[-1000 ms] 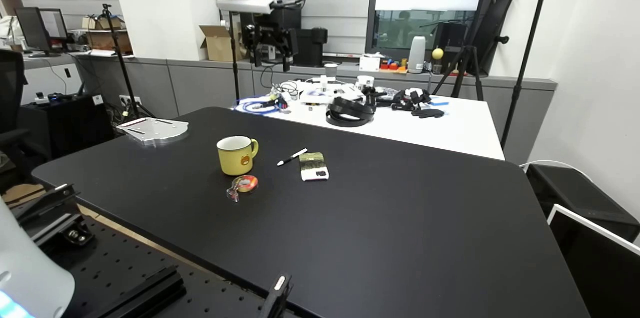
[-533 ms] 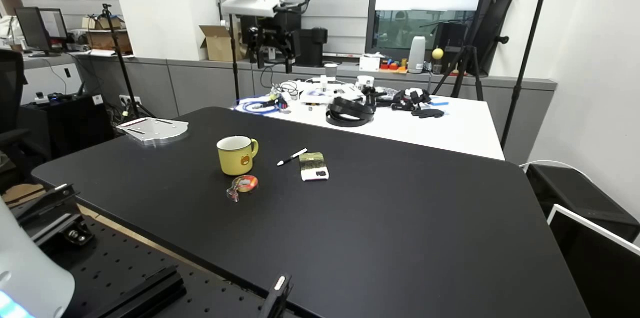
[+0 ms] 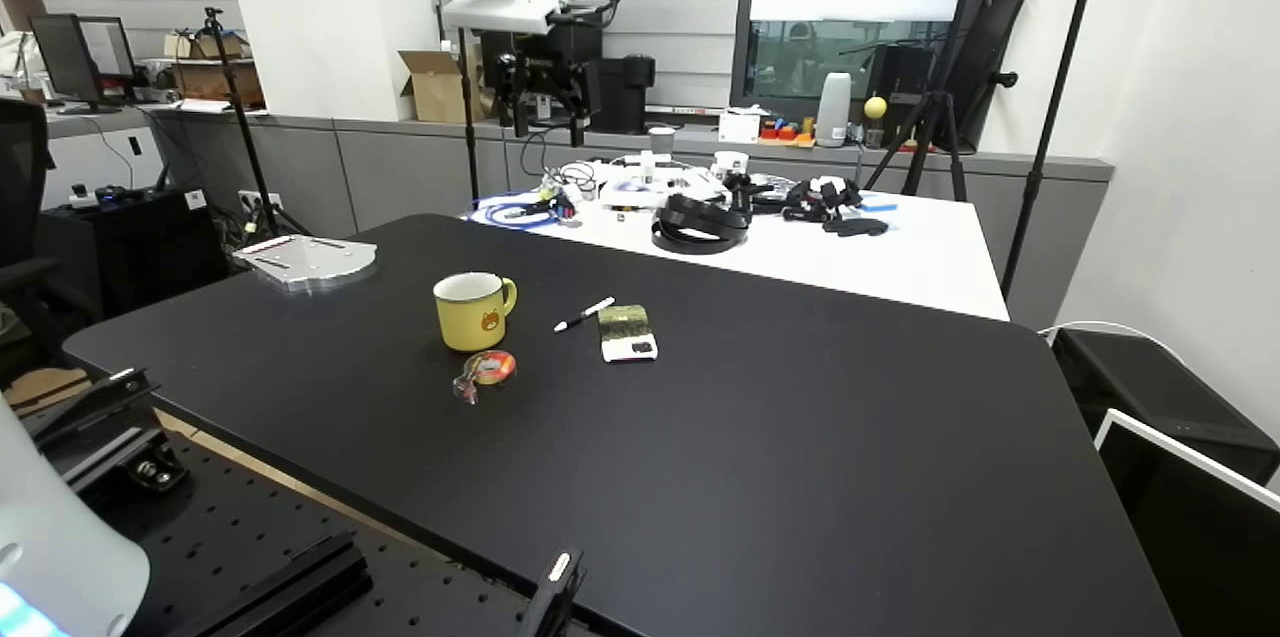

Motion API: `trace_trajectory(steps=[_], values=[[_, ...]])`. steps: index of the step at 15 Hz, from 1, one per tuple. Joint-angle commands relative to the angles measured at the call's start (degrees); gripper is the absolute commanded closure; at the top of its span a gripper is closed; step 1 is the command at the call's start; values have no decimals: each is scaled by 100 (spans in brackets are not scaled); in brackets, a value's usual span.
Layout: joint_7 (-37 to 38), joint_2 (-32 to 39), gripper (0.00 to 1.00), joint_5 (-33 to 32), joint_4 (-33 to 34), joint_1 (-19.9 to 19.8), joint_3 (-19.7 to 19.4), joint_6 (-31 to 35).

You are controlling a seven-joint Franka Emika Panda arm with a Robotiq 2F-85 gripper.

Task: Pick up the pen from the table and put it in the yellow cup. Pick up the pen from the yellow cup and put it on the table

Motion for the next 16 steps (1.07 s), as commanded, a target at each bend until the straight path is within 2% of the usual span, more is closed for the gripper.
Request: trace_trajectory(steps=[1, 8, 11, 16], values=[[180, 70, 0, 50, 113, 7, -32, 67], [113, 468, 0, 661, 495, -83, 12, 478], [61, 713, 0, 697, 663, -100, 15, 741], [402, 1204, 0, 449, 880, -19, -122, 880]])
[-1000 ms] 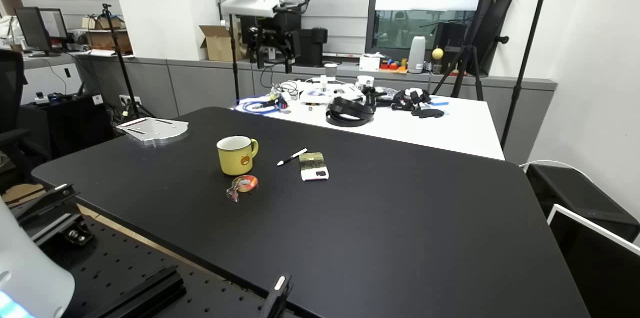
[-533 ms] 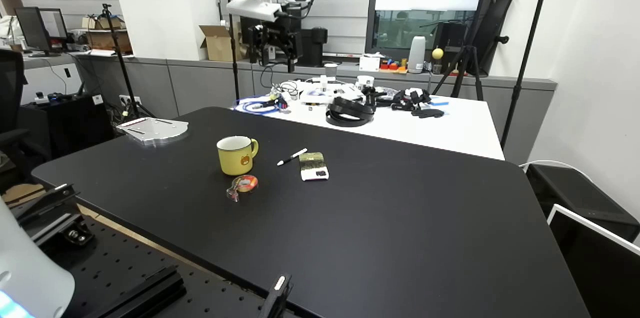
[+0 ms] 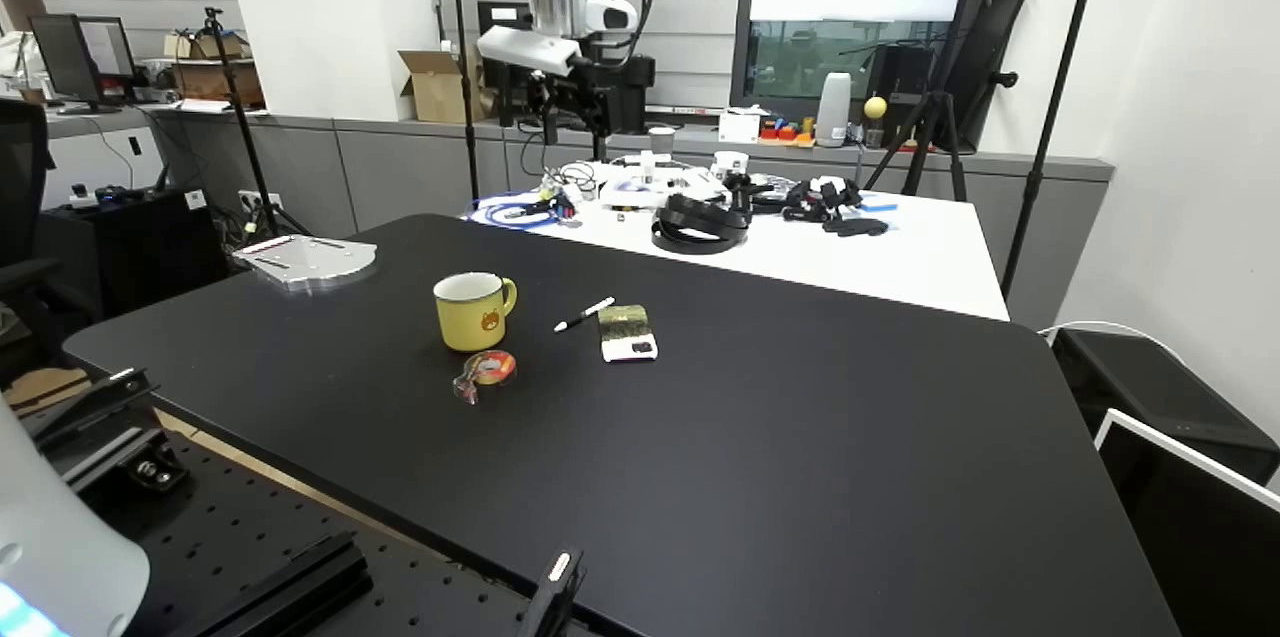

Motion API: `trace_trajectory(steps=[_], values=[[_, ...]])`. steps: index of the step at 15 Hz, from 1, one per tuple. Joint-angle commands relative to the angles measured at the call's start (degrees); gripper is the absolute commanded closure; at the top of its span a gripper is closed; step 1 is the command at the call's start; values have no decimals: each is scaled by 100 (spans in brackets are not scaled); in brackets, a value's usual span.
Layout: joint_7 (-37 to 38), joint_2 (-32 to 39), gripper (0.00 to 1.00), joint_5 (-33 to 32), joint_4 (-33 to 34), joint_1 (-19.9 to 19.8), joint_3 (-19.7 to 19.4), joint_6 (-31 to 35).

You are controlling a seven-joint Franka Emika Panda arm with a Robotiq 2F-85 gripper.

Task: Pick up the pen from the table and put it in the yellow cup. Pick up the pen from the yellow cup and put it on the table

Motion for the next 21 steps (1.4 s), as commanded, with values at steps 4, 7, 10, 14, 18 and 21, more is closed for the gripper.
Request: trace_trajectory(steps=[4, 7, 10, 14, 18, 21], values=[[508, 737, 0, -298, 364, 69, -207, -13], [324, 1006, 0, -287, 510, -54, -186, -280], [193, 1261, 0, -220, 582, -154, -135, -298], [107, 1574, 0, -196, 662, -227, -98, -231], [307, 1778, 0, -317, 719, -65, -176, -277], [366, 1870, 0, -338, 671, 30, -174, -221]])
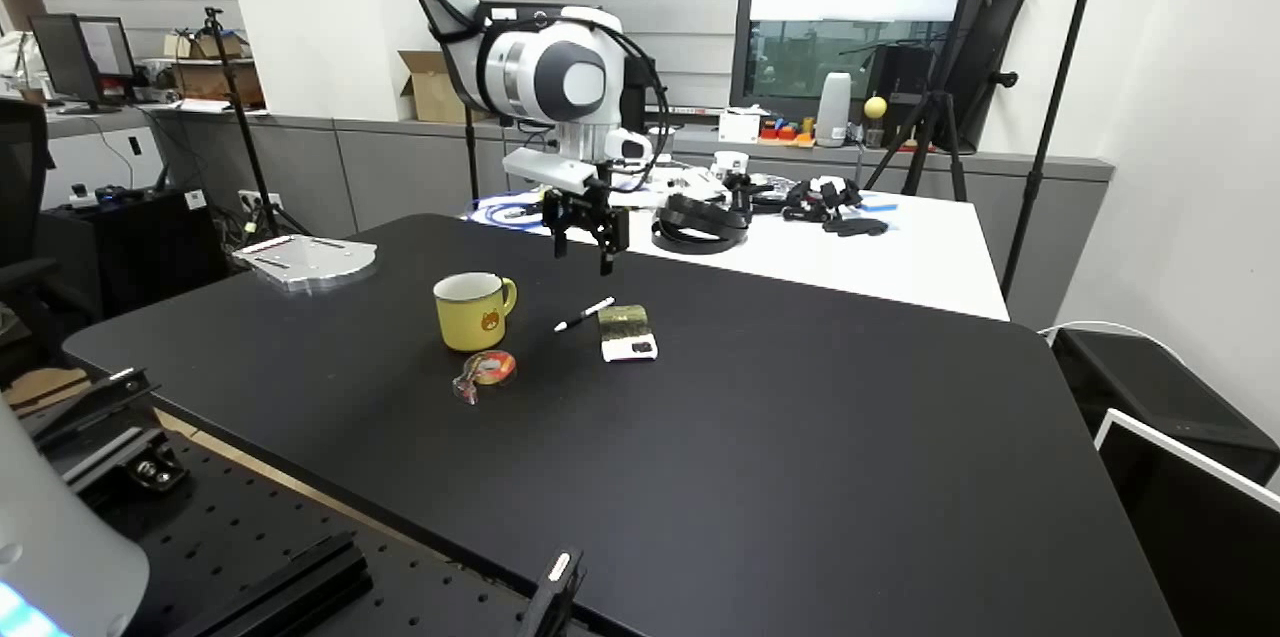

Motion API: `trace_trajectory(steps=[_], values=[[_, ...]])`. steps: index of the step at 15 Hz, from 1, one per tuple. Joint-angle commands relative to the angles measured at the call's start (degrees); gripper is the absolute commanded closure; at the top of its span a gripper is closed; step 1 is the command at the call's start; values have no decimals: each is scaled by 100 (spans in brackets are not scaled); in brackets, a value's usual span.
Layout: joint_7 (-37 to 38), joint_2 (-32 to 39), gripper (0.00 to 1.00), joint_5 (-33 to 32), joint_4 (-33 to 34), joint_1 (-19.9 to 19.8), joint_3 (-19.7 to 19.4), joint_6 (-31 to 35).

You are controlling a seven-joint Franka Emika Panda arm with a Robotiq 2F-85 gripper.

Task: Pick up the pen from the table and put it in the yellow cup. Pick up the pen from the yellow cup and put it on the table

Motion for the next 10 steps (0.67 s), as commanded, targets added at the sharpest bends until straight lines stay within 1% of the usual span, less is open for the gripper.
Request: trace_trajectory(steps=[1, 7, 10], values=[[217, 161, 0, -111, 118, 111, -21, -70], [438, 393, 0, -85, 167, 370, 5, -49], [356, 446, 0, -72, 71, 317, -14, 33]])
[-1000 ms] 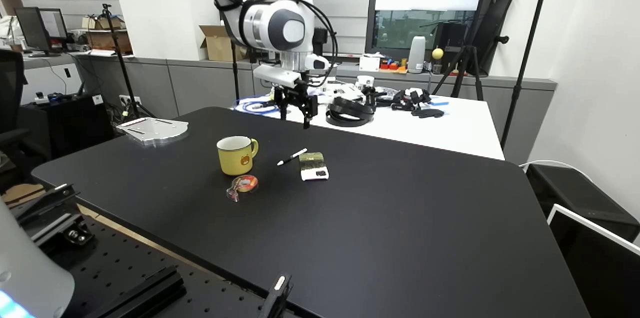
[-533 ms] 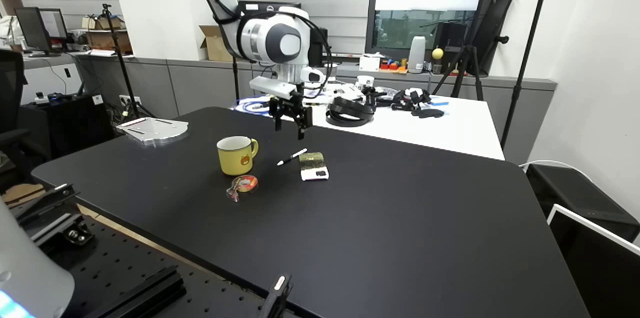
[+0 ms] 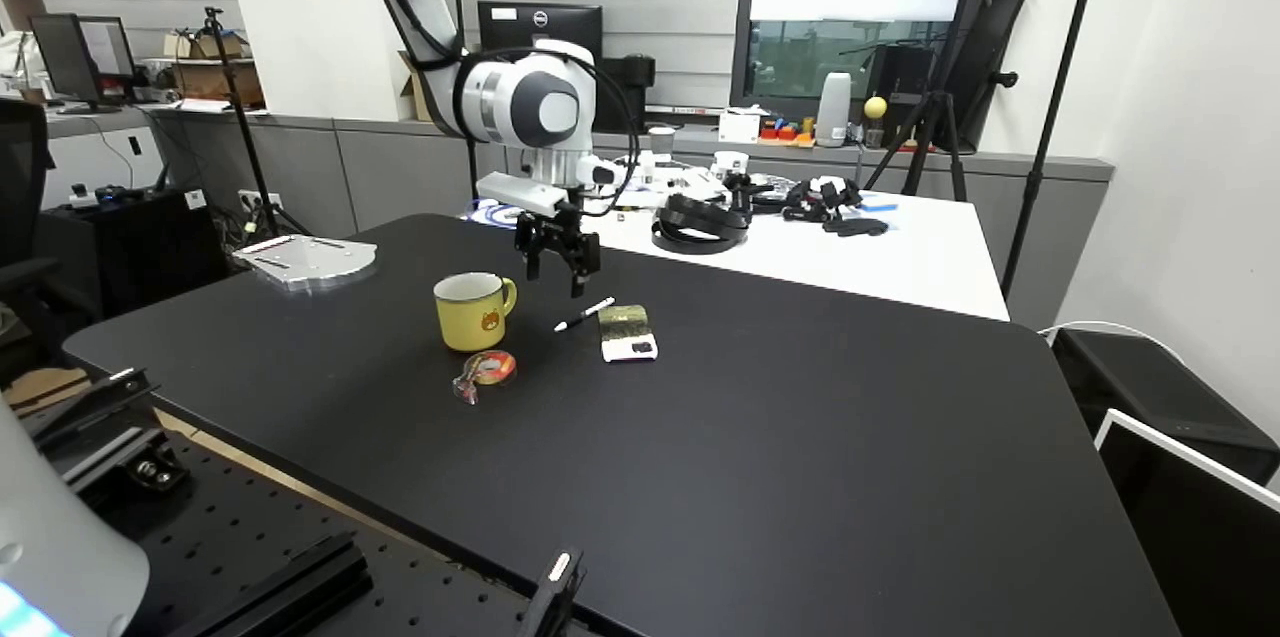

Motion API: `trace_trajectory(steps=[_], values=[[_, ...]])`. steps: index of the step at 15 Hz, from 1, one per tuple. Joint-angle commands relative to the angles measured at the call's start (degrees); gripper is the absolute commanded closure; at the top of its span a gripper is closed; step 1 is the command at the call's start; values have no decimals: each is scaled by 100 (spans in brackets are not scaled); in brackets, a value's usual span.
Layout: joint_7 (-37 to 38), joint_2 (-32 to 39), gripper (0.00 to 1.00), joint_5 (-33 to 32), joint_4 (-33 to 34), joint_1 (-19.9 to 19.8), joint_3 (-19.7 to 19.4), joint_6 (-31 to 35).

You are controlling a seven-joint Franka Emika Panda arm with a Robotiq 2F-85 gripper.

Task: Pick up the pen from the table and put it in the yellow cup. Pick up the pen from the yellow cup and put it on the table

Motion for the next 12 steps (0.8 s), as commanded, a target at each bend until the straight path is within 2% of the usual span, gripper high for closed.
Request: trace_trajectory(steps=[1, 5, 10, 11, 12], values=[[205, 126, 0, -72, 65, -40, -44, 35], [380, 193, 0, 137, -73, -178, -42, 414], [475, 252, 0, 212, -86, -261, -46, 511], [538, 361, 25, 186, 9, -216, -66, 560], [583, 370, 26, 167, 15, -185, -85, 570]])
